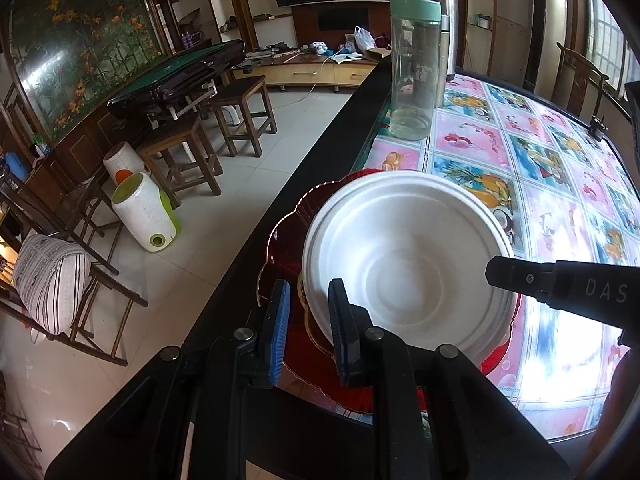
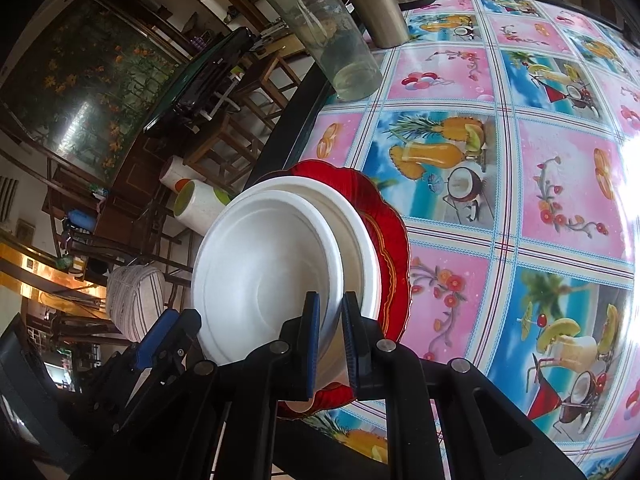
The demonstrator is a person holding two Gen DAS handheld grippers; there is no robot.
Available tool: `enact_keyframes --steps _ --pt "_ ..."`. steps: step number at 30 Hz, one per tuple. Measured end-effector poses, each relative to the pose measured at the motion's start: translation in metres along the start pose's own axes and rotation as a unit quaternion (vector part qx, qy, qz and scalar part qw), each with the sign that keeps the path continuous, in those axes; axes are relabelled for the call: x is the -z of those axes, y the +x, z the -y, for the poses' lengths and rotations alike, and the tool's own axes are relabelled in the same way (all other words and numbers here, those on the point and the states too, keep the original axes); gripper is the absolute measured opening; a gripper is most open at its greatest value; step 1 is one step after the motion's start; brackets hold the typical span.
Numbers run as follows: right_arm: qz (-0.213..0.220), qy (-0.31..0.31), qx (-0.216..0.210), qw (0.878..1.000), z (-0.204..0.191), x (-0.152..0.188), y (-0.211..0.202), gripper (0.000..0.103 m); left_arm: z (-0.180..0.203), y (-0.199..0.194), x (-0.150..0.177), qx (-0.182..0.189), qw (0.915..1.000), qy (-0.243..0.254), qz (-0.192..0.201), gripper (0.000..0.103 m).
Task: Organize plates and bowls
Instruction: 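Press the white paper bowl down into the stack with both tools, then open both tools and withdraw them from the stacked bowl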
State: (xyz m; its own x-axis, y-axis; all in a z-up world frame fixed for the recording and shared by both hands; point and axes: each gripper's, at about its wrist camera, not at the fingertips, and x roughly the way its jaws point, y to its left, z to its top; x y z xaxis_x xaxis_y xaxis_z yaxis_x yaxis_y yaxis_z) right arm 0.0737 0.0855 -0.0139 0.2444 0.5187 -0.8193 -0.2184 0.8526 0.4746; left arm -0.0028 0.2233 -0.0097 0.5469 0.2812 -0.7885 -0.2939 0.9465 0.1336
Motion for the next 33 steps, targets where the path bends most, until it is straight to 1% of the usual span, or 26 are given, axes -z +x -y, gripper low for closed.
enact_keyframes --steps 8,12,15,17,19,21,22,23,24,25,26,27,29,31,33 --pt "-0.001 -0.003 -0.006 1.0 -0.001 0.005 -0.001 0.013 0.002 0.001 0.005 -0.008 1.0 0.002 -0.006 0.018" --pt "-0.003 0.001 -0.018 1.0 0.0 0.006 -0.005 0.016 0.0 -0.002 0.005 -0.011 0.9999 -0.001 -0.004 0.018" --pt "0.013 -0.002 -0.031 0.999 0.002 0.008 -0.014 0.02 -0.001 -0.007 0.004 -0.012 0.9999 -0.007 0.006 0.018" --pt "0.033 -0.012 -0.042 0.999 0.004 0.01 -0.025 0.025 -0.002 -0.015 0.004 -0.01 0.9996 -0.015 0.024 0.018" --pt "0.052 -0.02 -0.048 0.997 0.006 0.013 -0.036 0.035 -0.003 -0.023 0.005 -0.009 0.9989 -0.019 0.042 0.018" --pt "0.074 -0.029 -0.053 0.995 0.009 0.016 -0.048 0.037 -0.005 -0.031 0.005 -0.007 0.9978 -0.024 0.061 0.025" --pt "0.088 -0.035 -0.055 0.994 0.011 0.019 -0.054 0.038 -0.004 -0.037 0.006 -0.009 0.9969 -0.027 0.074 0.04" --pt "0.098 -0.041 -0.057 0.993 0.013 0.021 -0.059 0.038 -0.004 -0.041 0.007 -0.013 0.9959 -0.029 0.085 0.058" --pt "0.111 -0.051 -0.06 0.991 0.015 0.024 -0.066 0.041 -0.004 -0.046 0.008 -0.02 0.9943 -0.031 0.1 0.064" --pt "0.121 -0.058 -0.062 0.989 0.016 0.027 -0.07 0.043 -0.003 -0.052 0.01 -0.027 0.9923 -0.031 0.117 0.068" --pt "0.133 -0.067 -0.064 0.987 0.017 0.032 -0.075 0.044 -0.002 -0.058 0.012 -0.033 0.9899 -0.031 0.134 0.068" --pt "0.145 -0.076 -0.066 0.984 0.018 0.037 -0.079 0.045 -0.001 -0.061 0.013 -0.035 0.9888 -0.032 0.142 0.068" --pt "0.165 -0.094 -0.067 0.979 0.019 0.047 -0.087 0.048 -0.002 -0.068 0.017 -0.032 0.9866 -0.041 0.155 0.076" --pt "0.184 -0.106 -0.072 0.974 0.022 0.057 -0.091 0.054 -0.004 -0.072 0.018 -0.029 0.9853 -0.05 0.161 0.081" --pt "0.2 -0.119 -0.076 0.97 0.024 0.068 -0.095 0.057 -0.004 -0.075 0.021 -0.027 0.9844 -0.058 0.164 0.081"
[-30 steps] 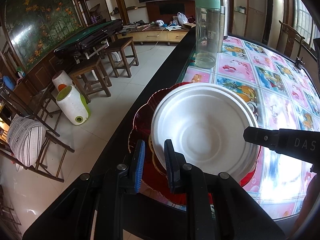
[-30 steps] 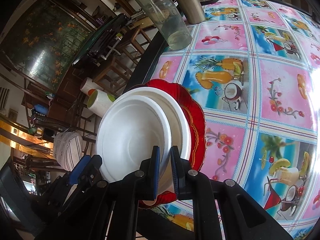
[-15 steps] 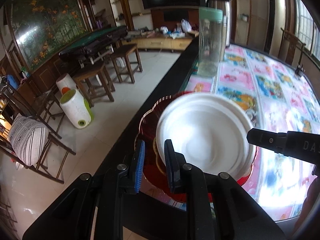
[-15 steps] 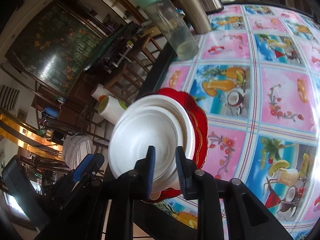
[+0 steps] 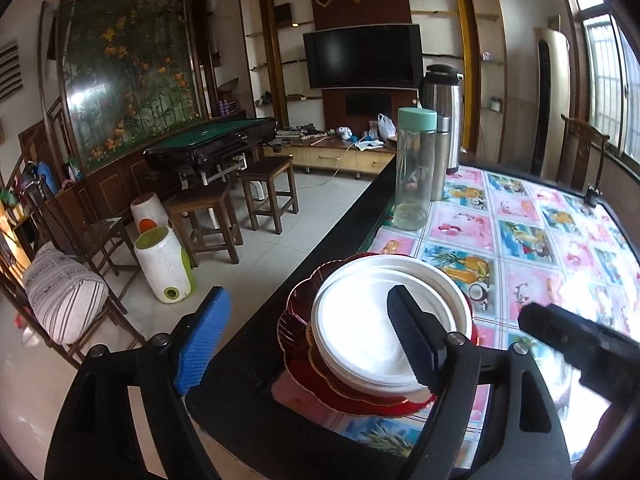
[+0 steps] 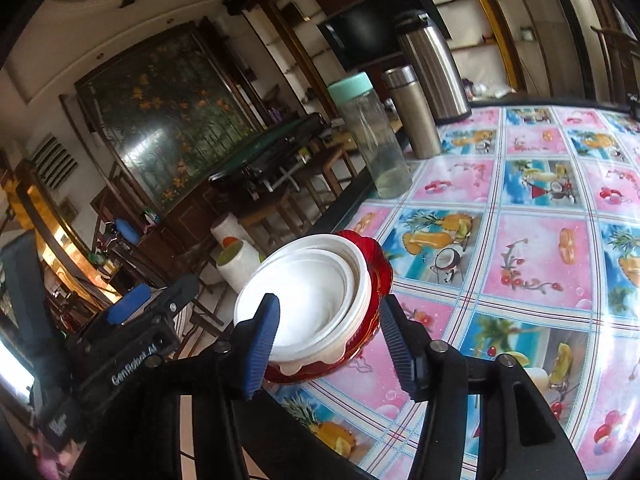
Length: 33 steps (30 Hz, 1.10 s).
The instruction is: Organize plates and bowls
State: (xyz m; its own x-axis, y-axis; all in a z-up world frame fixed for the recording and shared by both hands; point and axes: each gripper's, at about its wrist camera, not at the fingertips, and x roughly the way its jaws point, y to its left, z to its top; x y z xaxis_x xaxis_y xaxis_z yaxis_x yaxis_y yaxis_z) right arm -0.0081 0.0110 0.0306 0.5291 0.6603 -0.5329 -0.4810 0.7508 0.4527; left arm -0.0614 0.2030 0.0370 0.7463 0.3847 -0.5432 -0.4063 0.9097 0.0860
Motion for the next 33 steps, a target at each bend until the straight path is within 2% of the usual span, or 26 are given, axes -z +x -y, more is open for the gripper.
enact_keyframes --steps 5,10,13,22,33 --pt "0.028 -0.021 0.001 0.999 0.0 0.017 -0.011 0.068 0.001 0.0 0.006 0.0 0.9998 -0.009 -0.018 0.082" --pt "0.067 -0.046 0.012 0.997 -0.001 0.026 -0.026 0.087 0.004 -0.002 0.014 0.003 0.9994 -0.018 -0.028 0.082" --pt "0.087 -0.056 0.011 0.995 -0.003 0.029 -0.033 0.092 0.006 -0.005 0.017 0.007 0.9994 -0.022 -0.028 0.082" --pt "0.117 -0.077 0.002 0.99 -0.012 0.032 -0.046 0.092 0.003 -0.019 0.017 0.012 0.9991 -0.038 -0.012 0.083" --pt "0.105 -0.077 0.019 0.991 -0.018 0.03 -0.036 0.092 0.006 -0.018 0.017 0.004 0.9995 -0.026 -0.018 0.084"
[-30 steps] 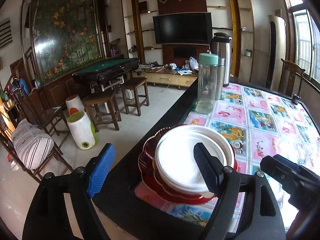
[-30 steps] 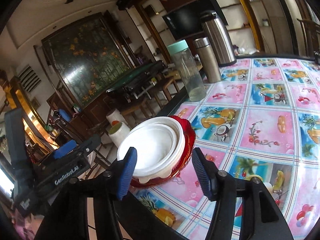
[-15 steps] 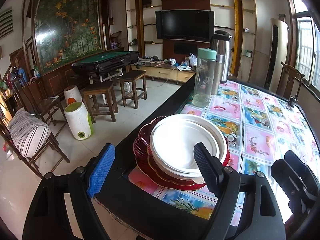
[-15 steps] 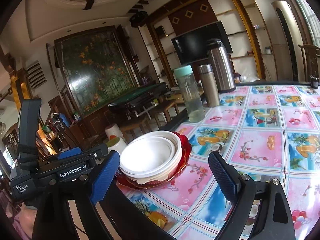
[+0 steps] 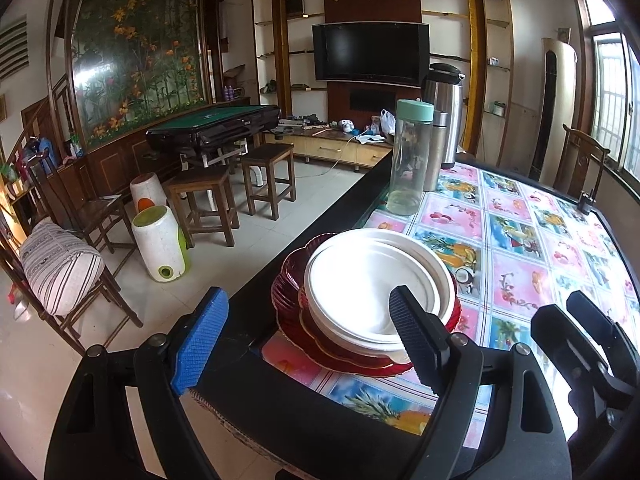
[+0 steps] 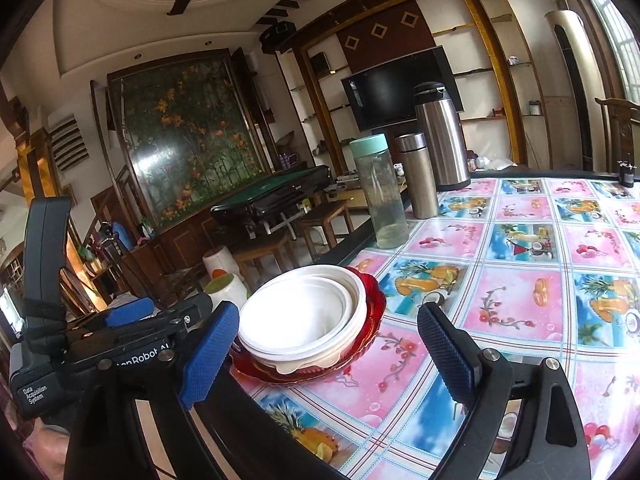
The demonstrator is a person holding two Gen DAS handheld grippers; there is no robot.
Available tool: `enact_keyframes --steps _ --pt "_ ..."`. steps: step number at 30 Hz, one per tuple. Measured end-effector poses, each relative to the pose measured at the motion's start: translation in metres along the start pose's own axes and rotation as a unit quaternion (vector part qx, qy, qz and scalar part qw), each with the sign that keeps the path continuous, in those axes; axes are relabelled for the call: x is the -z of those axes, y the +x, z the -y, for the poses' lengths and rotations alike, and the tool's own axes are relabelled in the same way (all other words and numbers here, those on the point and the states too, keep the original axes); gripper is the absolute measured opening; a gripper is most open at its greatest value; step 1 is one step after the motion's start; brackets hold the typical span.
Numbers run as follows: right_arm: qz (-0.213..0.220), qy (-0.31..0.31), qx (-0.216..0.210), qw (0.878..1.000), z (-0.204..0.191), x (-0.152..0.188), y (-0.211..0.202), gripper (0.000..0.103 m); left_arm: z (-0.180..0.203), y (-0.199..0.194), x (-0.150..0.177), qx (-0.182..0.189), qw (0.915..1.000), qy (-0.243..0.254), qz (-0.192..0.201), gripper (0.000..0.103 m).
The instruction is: Organize plates and bowls
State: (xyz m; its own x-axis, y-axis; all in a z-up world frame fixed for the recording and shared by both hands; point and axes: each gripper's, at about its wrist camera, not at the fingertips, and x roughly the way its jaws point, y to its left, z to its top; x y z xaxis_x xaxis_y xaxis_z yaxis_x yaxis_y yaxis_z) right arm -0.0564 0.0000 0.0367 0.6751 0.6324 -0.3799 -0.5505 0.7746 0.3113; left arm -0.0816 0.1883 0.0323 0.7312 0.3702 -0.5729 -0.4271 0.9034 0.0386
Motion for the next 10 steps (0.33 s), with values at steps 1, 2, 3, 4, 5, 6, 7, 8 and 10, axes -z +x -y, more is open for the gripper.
enact_keyframes --steps 1,2,3,4,5,6,7,8,10 --pt "0.0 -0.001 0.0 1.0 -0.001 0.0007 0.0002 0.093 -0.0004 -0.0002 -0.0002 0.001 1.0 0.0 0.002 0.084" --pt "0.0 -0.003 0.0 1.0 -0.0024 0.0011 0.0003 0.092 -0.0012 -0.001 0.0007 0.002 1.0 -0.001 0.005 0.084" --pt "0.0 -0.006 0.001 1.0 -0.0035 0.0014 0.0005 0.092 -0.0025 -0.003 0.0006 0.002 0.9999 -0.005 0.012 0.084" --pt "0.001 -0.008 0.001 1.0 -0.0042 0.0016 0.0007 0.092 -0.0034 -0.004 0.0005 0.002 0.9999 -0.007 0.016 0.084" --pt "0.002 -0.011 0.003 1.0 -0.0054 0.0016 0.0004 0.092 -0.0041 -0.0049 0.0004 0.002 0.9998 -0.008 0.021 0.084" --pt "0.003 -0.014 0.004 1.0 -0.0065 0.0018 0.0005 0.092 -0.0046 -0.0051 0.0006 0.0 0.9997 -0.009 0.023 0.085" --pt "0.004 -0.017 0.006 1.0 -0.0077 0.0019 0.0005 0.092 -0.0047 -0.0051 0.0004 -0.002 0.9997 -0.009 0.024 0.085" --pt "0.005 -0.019 0.006 1.0 -0.0085 0.002 0.0003 0.092 -0.0044 -0.0046 0.0004 0.0 0.9997 -0.007 0.024 0.085" --pt "0.007 -0.018 0.006 1.0 -0.0093 0.0018 0.0 0.092 -0.0023 -0.0024 0.0007 -0.002 0.9998 -0.001 0.019 0.086"
